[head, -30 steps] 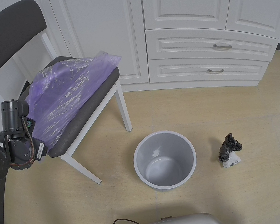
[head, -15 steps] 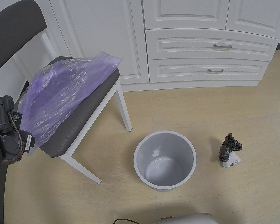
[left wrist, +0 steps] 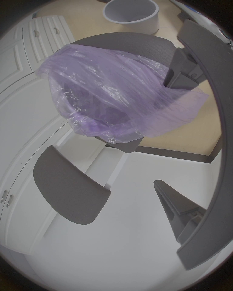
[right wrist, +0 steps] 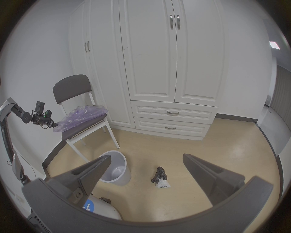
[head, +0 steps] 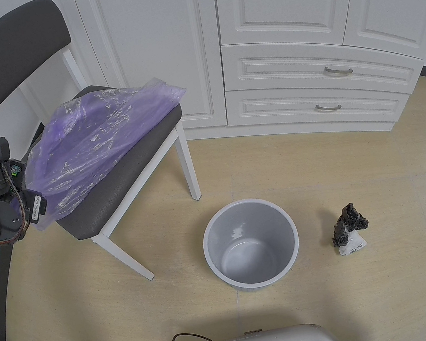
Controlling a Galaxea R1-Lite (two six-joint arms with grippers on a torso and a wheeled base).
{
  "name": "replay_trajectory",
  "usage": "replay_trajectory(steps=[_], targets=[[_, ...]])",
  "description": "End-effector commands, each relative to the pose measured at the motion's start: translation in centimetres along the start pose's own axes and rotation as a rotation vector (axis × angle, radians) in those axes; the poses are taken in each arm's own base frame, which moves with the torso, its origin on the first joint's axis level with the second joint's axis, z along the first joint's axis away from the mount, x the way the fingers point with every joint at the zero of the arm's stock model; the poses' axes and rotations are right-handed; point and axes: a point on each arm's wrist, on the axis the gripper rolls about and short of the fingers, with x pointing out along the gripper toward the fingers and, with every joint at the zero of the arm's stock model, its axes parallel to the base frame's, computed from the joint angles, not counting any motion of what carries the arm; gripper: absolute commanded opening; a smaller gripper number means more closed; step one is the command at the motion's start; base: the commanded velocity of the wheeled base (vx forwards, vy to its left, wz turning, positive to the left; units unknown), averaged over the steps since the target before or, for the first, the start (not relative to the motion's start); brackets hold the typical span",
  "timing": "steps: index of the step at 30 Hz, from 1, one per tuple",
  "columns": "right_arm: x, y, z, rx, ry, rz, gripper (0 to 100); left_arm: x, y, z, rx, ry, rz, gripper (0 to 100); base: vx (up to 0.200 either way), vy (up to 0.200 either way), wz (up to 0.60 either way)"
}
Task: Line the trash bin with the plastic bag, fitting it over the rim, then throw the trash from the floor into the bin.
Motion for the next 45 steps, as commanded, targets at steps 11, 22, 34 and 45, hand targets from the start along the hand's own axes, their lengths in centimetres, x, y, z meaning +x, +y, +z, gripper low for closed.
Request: replay_trajectory(steps=[11,22,34,45], targets=[[-0.1,0.0,-0.1,0.0,0.001,0.002,100,0.8,-0.7,0.1,-0.004,-0.002,-0.009,0,0.0,0.0,0.0],[-0.1,0.1,-0.5,-0.011,0.012,0.003,100,-0.4,-0.3,0.6,-0.029,-0.053,-0.011,0,0.0,0.0,0.0],[0.0,0.1,-0.7,-0.016,0.021,0.005,100,-1.3,0.6,-0.1,-0.038,-0.055,-0.001,0,0.0,0.0,0.0],[0.4,0.1,-1.4,-0.077,-0.039,0.002,100,-4.6,1.2,-0.2,-0.066,-0.219,-0.196,0,0.0,0.0,0.0]])
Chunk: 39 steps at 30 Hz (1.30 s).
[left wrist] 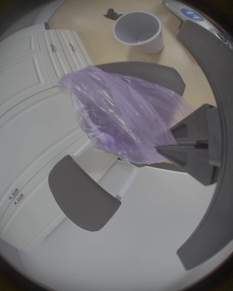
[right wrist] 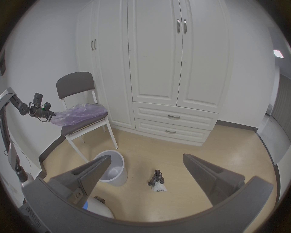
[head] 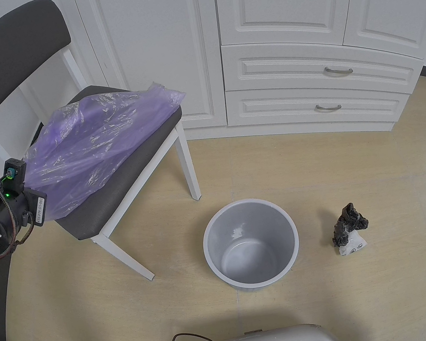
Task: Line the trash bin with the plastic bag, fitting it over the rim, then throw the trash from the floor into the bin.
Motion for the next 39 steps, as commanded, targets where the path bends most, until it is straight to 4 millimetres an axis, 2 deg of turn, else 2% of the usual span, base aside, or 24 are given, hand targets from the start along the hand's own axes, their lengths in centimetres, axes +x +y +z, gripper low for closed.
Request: replay_trajectory(steps=[1,8,13,14,18,22,26,33,39], targets=[[0.2,0.0,-0.5,-0.005,-0.004,-0.006,100,-2.5,0.5,0.6,-0.034,-0.079,-0.031,0,0.0,0.0,0.0],[0.4,-0.1,0.7,-0.003,-0.025,0.007,100,-5.1,0.3,2.0,-0.092,-0.212,-0.152,0,0.0,0.0,0.0],[1.2,0.5,3.1,0.002,-0.022,0.094,100,-6.7,-0.2,3.0,-0.101,-0.277,-0.205,0,0.0,0.0,0.0],[1.0,0.9,4.4,0.036,-0.028,0.141,100,-7.3,-0.5,3.5,-0.112,-0.304,-0.232,0,0.0,0.0,0.0],[0.4,1.4,6.0,0.132,-0.055,0.212,100,-8.4,-1.1,4.3,-0.149,-0.349,-0.291,0,0.0,0.0,0.0],[0.5,1.8,5.2,0.158,-0.032,0.247,100,-9.2,-1.2,4.4,-0.201,-0.363,-0.326,0,0.0,0.0,0.0],[0.6,2.1,5.3,0.155,-0.05,0.268,100,-10.4,-1.2,4.7,-0.258,-0.392,-0.372,0,0.0,0.0,0.0],[1.0,3.1,5.4,0.162,-0.042,0.324,100,-11.5,-2.4,4.8,-0.241,-0.415,-0.447,0,0.0,0.0,0.0],[2.6,4.8,4.9,0.18,0.003,0.327,100,-12.2,-2.3,6.5,-0.219,-0.495,-0.511,0,0.0,0.0,0.0]])
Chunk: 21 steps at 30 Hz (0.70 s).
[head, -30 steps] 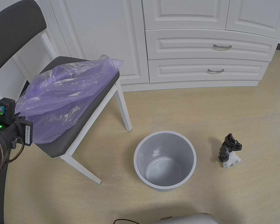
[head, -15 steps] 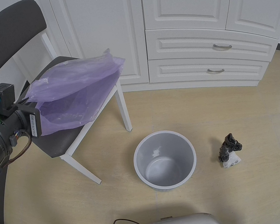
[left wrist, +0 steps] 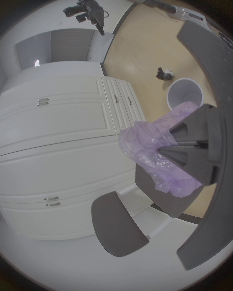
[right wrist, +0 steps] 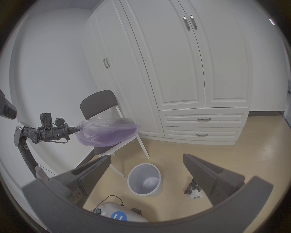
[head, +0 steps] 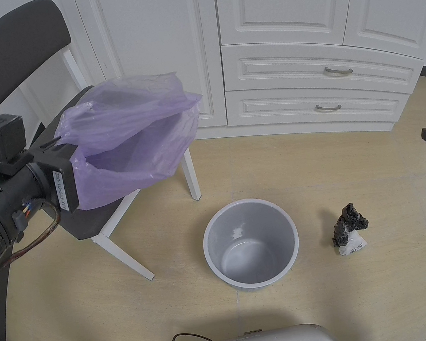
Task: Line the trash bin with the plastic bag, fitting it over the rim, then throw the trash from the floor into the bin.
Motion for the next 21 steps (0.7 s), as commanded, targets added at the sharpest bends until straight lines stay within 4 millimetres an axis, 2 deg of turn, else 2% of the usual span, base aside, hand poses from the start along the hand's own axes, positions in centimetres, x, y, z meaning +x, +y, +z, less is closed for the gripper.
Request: replay_trajectory(steps=[1,4,14,21], targets=[[1.7,0.7,-0.9,0.002,0.054,0.03,100,0.0,-0.3,1.3,0.015,-0.048,-0.044,0,0.0,0.0,0.0],[2.9,1.0,-1.6,0.002,0.089,0.038,100,-0.1,-0.3,2.6,0.053,-0.091,-0.068,0,0.0,0.0,0.0],[5.6,2.4,-3.9,0.007,0.183,0.107,100,-0.2,-1.3,4.8,0.116,-0.178,-0.148,0,0.0,0.0,0.0],[8.3,3.4,-7.6,-0.018,0.302,0.147,100,0.6,-1.1,5.7,0.093,-0.199,-0.126,0,0.0,0.0,0.0]])
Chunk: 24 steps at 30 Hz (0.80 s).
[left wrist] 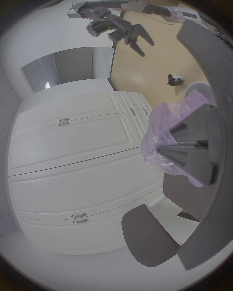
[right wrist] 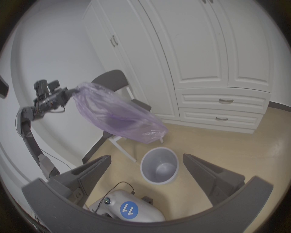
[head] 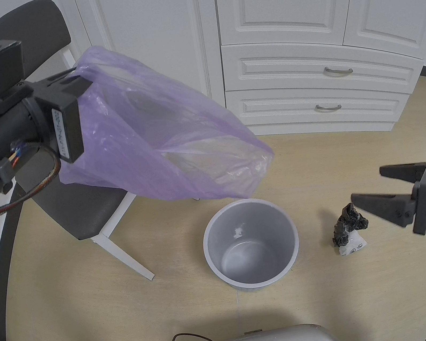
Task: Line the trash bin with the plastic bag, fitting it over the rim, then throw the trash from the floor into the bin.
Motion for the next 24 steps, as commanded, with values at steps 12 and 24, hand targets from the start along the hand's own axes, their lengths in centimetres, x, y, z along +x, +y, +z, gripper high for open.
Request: replay_trajectory(steps=[12,24], targets=[[7.3,1.1,-6.7,-0.025,0.213,0.036,100,1.1,-0.1,-0.3,-0.075,0.011,0.01,0,0.0,0.0,0.0],[10.6,2.0,-10.7,-0.035,0.255,-0.023,100,1.9,-1.0,1.6,-0.25,-0.054,-0.026,0,0.0,0.0,0.0]])
